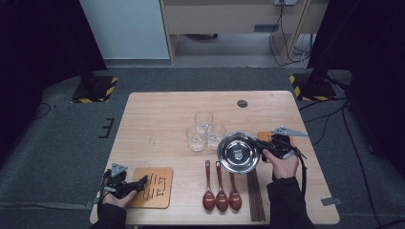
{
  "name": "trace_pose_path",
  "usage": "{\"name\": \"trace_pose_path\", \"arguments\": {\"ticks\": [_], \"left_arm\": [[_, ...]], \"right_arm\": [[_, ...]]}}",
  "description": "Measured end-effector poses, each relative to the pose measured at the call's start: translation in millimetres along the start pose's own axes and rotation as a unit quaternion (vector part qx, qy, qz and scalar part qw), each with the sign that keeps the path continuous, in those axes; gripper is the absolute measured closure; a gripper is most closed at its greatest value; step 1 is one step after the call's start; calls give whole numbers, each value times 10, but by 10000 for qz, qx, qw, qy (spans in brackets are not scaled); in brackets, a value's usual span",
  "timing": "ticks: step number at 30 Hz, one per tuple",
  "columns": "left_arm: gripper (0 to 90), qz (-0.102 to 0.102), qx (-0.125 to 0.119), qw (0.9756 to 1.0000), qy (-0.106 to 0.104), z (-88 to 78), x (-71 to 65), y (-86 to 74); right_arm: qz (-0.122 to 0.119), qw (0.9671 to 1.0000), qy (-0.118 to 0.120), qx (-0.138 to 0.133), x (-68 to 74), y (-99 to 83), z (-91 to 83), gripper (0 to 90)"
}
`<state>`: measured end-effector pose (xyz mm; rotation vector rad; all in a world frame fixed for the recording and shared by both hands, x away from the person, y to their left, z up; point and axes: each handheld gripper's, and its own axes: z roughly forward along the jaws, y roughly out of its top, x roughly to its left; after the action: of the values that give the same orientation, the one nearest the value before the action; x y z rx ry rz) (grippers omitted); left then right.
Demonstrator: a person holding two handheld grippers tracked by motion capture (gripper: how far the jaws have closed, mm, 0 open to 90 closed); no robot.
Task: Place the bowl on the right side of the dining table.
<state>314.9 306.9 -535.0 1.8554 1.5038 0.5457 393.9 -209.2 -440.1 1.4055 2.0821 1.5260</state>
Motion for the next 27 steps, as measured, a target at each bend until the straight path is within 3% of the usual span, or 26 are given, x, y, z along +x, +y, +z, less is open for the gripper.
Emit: {"name": "trace_pose_path", "arguments": {"ticks": [27], "left_arm": [[15, -1, -1, 10000, 0, 0, 0, 0]], "right_arm": [[473, 9969, -562, -270, -443, 34, -120, 832]]}}
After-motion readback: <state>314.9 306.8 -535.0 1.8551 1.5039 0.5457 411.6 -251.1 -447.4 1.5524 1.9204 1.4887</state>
